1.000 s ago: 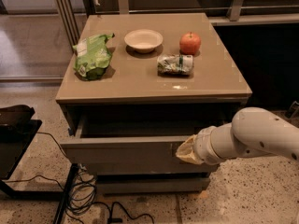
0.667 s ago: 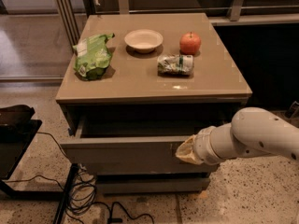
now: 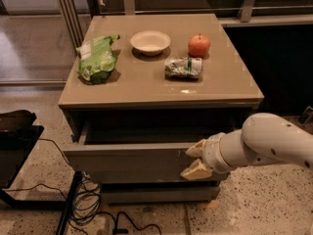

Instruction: Close top drawer

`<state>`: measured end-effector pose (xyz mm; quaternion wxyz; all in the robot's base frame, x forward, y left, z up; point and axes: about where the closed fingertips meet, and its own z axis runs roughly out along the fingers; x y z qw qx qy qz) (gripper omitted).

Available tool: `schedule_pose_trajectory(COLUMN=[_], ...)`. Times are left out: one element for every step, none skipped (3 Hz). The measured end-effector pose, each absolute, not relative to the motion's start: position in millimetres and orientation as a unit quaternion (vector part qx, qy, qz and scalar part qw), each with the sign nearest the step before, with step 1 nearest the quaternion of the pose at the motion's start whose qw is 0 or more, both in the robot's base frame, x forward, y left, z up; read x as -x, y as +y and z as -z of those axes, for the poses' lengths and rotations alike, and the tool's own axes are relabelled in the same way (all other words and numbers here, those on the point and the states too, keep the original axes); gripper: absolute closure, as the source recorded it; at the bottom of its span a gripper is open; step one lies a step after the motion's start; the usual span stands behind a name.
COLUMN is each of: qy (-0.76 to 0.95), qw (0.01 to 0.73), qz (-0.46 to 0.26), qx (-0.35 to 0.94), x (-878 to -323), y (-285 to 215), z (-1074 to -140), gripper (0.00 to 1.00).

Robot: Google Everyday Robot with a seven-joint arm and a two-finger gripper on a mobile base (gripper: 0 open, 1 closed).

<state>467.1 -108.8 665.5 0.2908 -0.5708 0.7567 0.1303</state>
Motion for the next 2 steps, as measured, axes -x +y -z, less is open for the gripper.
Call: schedule_pose_trajectory(qy=[0.757, 0.757], qw=[0.291, 0.291], qz=[-0.13, -0.13], qx=[0.571, 0.571], x=[-467.1, -467.1], y=[-108.8, -108.8], z=[-665.6, -665.6], gripper=[0.0, 0.0])
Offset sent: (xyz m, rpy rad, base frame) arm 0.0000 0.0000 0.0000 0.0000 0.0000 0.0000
